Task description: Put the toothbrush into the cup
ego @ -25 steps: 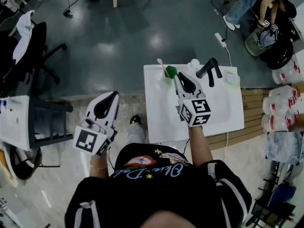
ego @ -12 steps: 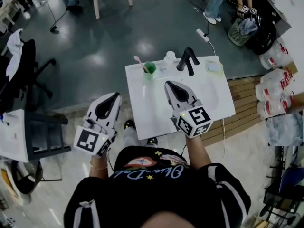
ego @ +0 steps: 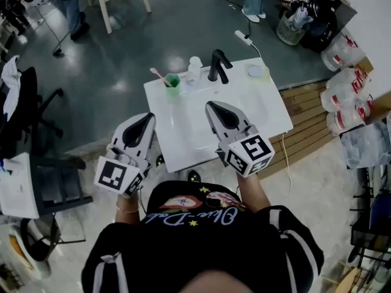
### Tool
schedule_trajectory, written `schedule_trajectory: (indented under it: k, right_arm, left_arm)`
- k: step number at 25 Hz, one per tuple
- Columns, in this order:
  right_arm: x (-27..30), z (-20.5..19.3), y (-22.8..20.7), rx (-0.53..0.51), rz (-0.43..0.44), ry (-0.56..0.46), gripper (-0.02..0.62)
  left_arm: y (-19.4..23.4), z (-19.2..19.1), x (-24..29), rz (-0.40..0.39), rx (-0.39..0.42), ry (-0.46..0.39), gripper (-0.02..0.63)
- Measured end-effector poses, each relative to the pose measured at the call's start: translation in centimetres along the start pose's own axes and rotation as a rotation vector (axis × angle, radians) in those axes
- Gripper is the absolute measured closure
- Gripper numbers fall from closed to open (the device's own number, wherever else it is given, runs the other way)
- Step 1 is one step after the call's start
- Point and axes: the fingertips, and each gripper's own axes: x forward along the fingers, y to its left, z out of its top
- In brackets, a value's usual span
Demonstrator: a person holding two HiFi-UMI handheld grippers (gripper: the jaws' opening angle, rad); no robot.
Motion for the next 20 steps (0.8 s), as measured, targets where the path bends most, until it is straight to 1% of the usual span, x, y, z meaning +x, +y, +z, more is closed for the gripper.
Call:
schedule_trajectory:
  k: [5, 14, 20]
  right_arm:
    - [-0.78, 0.69, 0.16, 0.001, 0.002, -0.018, 0.595]
    - [-0.15, 0.64, 0.34, 0.010, 0.027, -0.020, 0.595]
    - [-0.15, 0.62, 0.29, 0.017, 0.025, -0.022, 0.595]
  left_arm:
    - [-0.83, 0.70, 0.63, -0.024, 0.016, -0.011, 0.604]
    - [-0.52, 0.58, 1.08, -0.017, 0.016, 0.001, 0.604]
    - [-0.39, 0.52, 0.80, -0.007, 0.022, 0.003, 0.603]
